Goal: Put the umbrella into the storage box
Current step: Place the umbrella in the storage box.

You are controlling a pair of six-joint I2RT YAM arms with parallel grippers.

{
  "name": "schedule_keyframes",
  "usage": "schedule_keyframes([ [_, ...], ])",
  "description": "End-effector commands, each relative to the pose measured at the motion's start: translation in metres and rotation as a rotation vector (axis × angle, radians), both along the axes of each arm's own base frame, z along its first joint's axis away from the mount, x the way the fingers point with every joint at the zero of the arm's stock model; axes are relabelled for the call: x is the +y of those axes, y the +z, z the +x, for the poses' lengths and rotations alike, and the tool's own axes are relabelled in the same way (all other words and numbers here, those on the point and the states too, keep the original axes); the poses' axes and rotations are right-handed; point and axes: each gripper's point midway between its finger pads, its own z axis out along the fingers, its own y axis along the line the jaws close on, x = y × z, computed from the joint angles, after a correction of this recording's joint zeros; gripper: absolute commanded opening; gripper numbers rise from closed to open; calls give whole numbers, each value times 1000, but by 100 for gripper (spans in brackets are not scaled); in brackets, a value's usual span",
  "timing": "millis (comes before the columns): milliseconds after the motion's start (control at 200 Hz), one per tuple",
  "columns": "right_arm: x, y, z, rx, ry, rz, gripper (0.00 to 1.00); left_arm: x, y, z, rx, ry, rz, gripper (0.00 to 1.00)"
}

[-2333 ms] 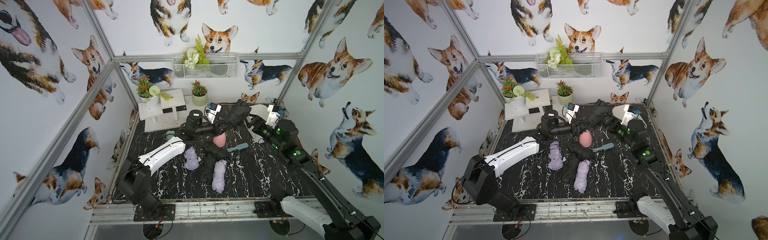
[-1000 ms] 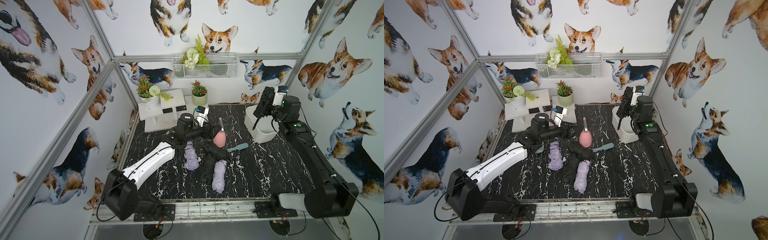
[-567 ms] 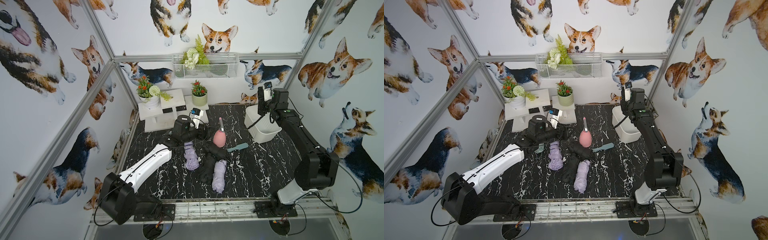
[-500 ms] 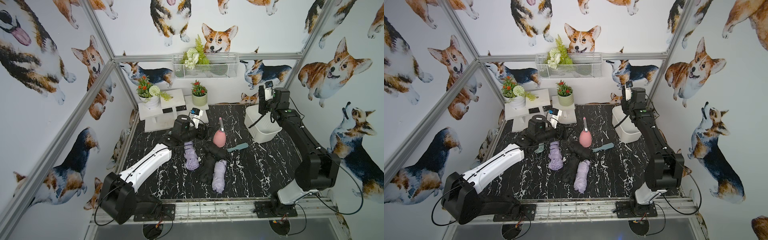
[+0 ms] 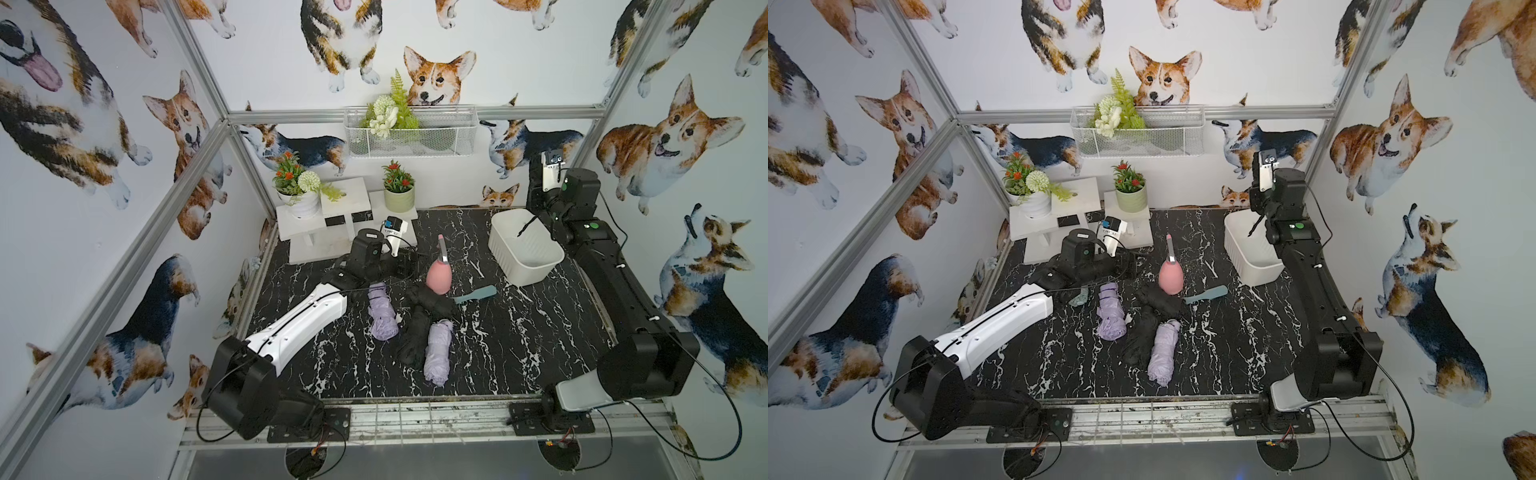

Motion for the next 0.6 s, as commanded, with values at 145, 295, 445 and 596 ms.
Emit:
schedule_keyframes([
  [145,-7,-72,7,176,24,-13,30,3,-2,2,-1,-2,6,83],
  [295,-6,-110,9,310,54,-2,29,5,-3,4,4,2,4,83],
  [445,4,-144,11,460,136,58,26,5,-4,4,7,-2,5,83],
  [596,4,-174,16,606,165,95,23,7,-6,3,16,-5,9,83],
])
